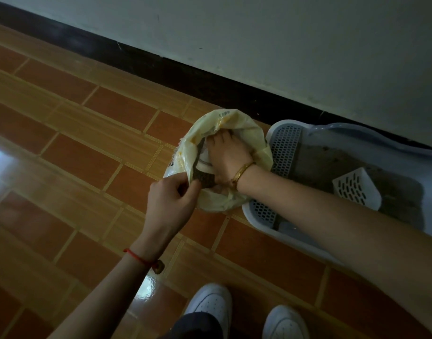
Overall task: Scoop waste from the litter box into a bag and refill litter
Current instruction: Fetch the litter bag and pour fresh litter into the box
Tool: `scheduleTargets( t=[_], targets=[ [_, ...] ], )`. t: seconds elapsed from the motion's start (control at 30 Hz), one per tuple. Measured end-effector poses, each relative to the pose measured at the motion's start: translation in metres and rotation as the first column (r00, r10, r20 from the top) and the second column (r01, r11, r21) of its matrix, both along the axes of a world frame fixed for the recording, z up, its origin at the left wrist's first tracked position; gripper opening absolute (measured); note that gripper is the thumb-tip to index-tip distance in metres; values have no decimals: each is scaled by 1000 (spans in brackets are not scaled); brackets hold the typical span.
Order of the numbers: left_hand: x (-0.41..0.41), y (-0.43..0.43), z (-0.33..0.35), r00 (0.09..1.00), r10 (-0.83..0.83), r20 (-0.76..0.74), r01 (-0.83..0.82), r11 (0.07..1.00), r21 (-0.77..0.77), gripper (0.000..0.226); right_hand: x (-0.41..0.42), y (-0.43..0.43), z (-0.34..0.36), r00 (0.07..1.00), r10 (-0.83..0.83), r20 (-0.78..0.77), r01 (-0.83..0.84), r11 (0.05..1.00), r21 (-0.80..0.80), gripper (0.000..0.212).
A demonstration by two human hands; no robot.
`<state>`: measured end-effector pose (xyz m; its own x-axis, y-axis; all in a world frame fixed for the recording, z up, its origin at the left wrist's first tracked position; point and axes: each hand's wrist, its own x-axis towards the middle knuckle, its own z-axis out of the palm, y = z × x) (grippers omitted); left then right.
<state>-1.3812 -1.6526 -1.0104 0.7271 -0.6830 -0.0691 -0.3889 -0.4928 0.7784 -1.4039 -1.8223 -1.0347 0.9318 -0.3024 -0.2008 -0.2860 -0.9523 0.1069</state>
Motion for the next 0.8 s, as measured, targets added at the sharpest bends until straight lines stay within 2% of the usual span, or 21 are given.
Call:
scheduleTargets(
  t=[0.07, 0.13, 0.27, 0.37, 0.43, 0.5, 0.57, 0.67, 0.73, 0.8],
  targets=[
    [-3, 0, -1, 1000, 1, 6, -1, 1000, -14, 48, 4, -2, -5, 996, 64, -59, -70, 992, -106, 95],
    [-5, 1, -3, 1000, -4, 8, 4, 1000, -9, 45, 7, -1, -10, 993, 75, -90, -85, 989, -118, 94],
    [-6, 3, -7, 1000, -31, 2, 31, 1000, -2, 43, 1, 5, -18, 996, -5, -93, 16, 993, 119, 113],
    [-8, 3, -9, 998, -56, -5, 56, 998, -5, 44, -7, 6, -18, 991, -92, -99, 119, 944, 308, 118],
    [-8, 3, -8, 999, -44, 18, 44, 999, -4, 38, -10, 2, -15, 973, -183, -144, 228, 869, 439, 115],
    [-7, 2, -7, 999, -38, 22, 38, 999, 0, 35, -12, -3, -10, 940, -269, -211, 341, 750, 566, 108],
    [-7, 2, -5, 999, -34, -3, 34, 999, -8, 38, -17, -8, -1, 906, -344, -246, 417, 624, 661, 90],
    [-7, 0, -4, 1000, -9, -9, 9, 1000, -21, 46, -28, -14, 10, 868, -417, -272, 448, 417, 791, 54],
    [-8, -2, -4, 1000, -1, -7, 0, 1000, -26, 48, -37, -19, 17, 856, -441, -270, 442, 355, 824, 48],
    [-9, -4, -5, 1000, 11, -13, -11, 1000, -26, 44, -45, -26, 22, 830, -481, -281, 453, 288, 844, 51]
  ],
)
